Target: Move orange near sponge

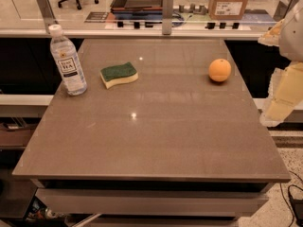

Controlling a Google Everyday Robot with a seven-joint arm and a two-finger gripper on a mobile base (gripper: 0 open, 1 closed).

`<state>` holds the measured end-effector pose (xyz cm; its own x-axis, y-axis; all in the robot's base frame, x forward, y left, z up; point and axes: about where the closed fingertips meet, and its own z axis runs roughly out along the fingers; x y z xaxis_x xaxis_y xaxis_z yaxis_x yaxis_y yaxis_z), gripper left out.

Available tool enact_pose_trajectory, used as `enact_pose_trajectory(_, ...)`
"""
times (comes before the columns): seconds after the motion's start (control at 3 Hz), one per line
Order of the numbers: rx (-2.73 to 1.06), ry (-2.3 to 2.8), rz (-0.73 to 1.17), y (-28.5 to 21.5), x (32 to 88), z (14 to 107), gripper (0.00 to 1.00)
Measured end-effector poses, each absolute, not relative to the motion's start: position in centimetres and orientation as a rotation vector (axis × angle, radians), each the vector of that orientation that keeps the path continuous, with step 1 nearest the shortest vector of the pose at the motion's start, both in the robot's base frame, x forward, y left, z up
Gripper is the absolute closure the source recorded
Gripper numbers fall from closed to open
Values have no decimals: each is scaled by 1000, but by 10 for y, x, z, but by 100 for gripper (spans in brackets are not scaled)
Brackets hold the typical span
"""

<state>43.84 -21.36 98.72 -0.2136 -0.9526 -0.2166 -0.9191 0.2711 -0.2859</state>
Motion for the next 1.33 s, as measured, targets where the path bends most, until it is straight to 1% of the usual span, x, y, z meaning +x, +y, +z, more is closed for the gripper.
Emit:
enact_pose_trajectory(0.67, -1669, 2169, -123, -219, 446, 987, 0)
enact_pose_trajectory(1.0, -1581, 2150, -86, -232, 472, 983, 0)
enact_pose_trajectory(1.33, -1426, 2154, -10, -251, 513, 968, 0)
